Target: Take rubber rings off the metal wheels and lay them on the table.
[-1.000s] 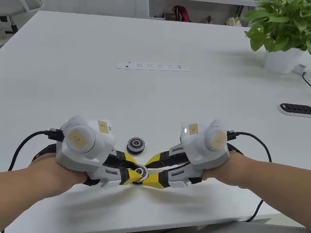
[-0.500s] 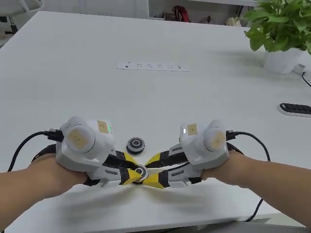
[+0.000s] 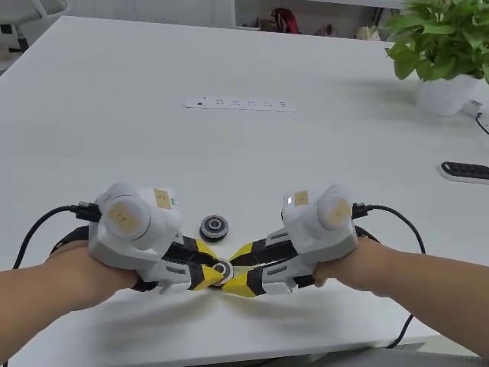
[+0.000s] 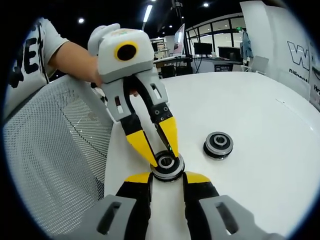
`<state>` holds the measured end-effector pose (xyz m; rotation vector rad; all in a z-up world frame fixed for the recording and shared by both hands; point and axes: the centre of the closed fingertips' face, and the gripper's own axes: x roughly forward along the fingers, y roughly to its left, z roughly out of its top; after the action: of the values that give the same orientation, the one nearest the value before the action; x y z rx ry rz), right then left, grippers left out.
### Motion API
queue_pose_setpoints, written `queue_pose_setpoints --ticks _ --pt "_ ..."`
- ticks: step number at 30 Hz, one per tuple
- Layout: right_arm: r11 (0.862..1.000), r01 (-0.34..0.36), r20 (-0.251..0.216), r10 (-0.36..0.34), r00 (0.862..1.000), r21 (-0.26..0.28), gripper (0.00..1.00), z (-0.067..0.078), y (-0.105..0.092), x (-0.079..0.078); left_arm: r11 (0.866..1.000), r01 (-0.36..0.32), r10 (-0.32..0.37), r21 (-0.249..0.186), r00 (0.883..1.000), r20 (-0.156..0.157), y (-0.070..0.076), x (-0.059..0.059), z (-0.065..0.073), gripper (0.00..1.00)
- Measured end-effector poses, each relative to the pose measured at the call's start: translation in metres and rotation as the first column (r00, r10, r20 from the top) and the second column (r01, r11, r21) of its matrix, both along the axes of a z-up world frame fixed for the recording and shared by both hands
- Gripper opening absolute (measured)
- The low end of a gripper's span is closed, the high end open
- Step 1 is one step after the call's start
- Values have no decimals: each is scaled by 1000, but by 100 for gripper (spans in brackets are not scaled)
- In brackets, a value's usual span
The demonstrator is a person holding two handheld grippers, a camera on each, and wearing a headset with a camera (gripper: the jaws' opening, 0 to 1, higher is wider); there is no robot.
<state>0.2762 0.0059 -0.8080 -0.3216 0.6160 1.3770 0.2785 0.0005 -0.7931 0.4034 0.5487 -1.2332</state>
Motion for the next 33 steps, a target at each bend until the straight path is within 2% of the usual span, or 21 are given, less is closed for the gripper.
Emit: queue_pose_setpoints --ticks 4,13,15,18,23,26,33 --pt "1000 -16 24 16 1000 -13 20 -1 0 0 1000 -1 1 -1 1000 -1 0 0 0 13" --pt "1000 -18 23 18 1000 -17 15 -1 -5 -2 1000 -6 6 -1 1000 0 0 0 0 13" --pt "1000 -25 29 26 999 -15 18 0 -4 -2 1000 -6 6 -1 1000 -1 0 0 0 13" --pt "999 -32 38 33 999 -10 28 0 1 -5 1000 -8 8 -1 1000 0 0 0 0 13" --pt "1000 -19 57 19 998 4 30 4 7 -1 1000 -8 8 1 1000 1 0 0 0 13" --pt "1000 -17 58 18 998 -13 24 2 5 1 1000 -7 7 0 1000 1 0 0 0 13" --pt "1000 -6 35 6 999 -9 21 1 1 0 1000 -10 10 -1 1000 -3 0 0 0 13"
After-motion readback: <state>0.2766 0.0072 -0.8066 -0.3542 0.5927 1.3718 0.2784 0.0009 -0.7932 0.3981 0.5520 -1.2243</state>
